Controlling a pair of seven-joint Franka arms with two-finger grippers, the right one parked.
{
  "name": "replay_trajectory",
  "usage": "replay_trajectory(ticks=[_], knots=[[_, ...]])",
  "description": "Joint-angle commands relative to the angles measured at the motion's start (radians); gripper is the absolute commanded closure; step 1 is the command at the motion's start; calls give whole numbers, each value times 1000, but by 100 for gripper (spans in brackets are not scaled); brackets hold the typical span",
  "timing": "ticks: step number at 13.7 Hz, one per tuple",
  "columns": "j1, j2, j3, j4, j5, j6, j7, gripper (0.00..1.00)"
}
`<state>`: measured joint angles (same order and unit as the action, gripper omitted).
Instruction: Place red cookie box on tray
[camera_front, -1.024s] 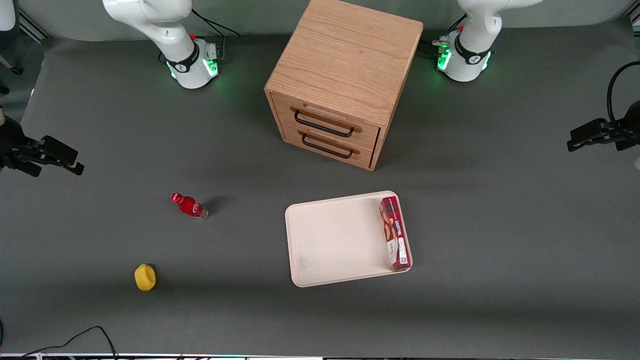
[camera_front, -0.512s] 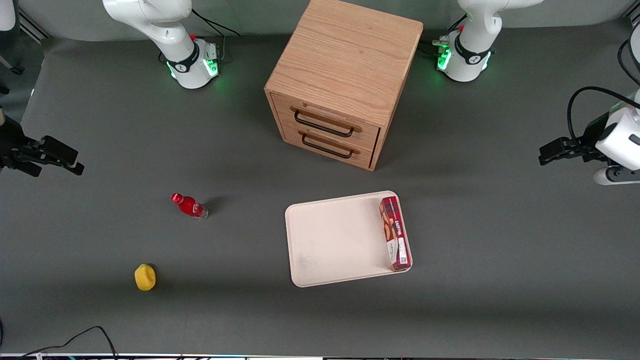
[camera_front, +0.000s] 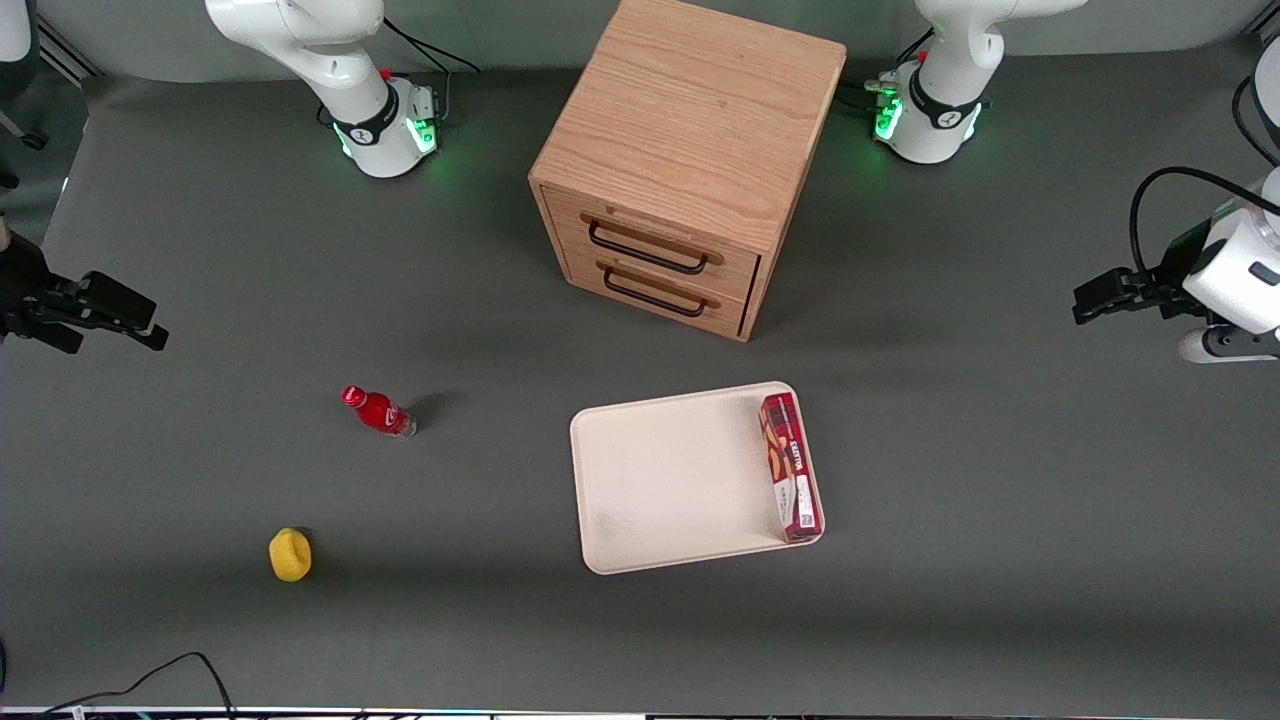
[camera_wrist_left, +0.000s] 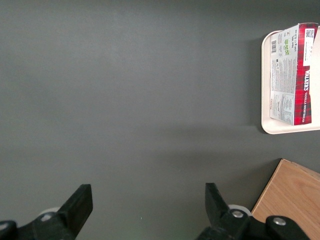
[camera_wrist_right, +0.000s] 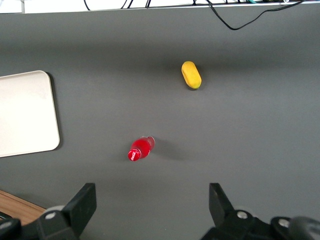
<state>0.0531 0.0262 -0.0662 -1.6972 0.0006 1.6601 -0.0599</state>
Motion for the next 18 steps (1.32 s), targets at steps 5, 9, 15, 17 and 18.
replay_trajectory(ticks=[5, 9, 15, 17, 18], knots=[[-56, -48, 5, -67, 15, 3, 15, 0], [-84, -45, 6, -61, 16, -6, -6, 0], [-70, -19, 16, -3, 13, -43, -6, 0], [-70, 9, 16, 40, 12, -74, -9, 0], [-71, 12, 16, 45, 13, -85, -8, 0]])
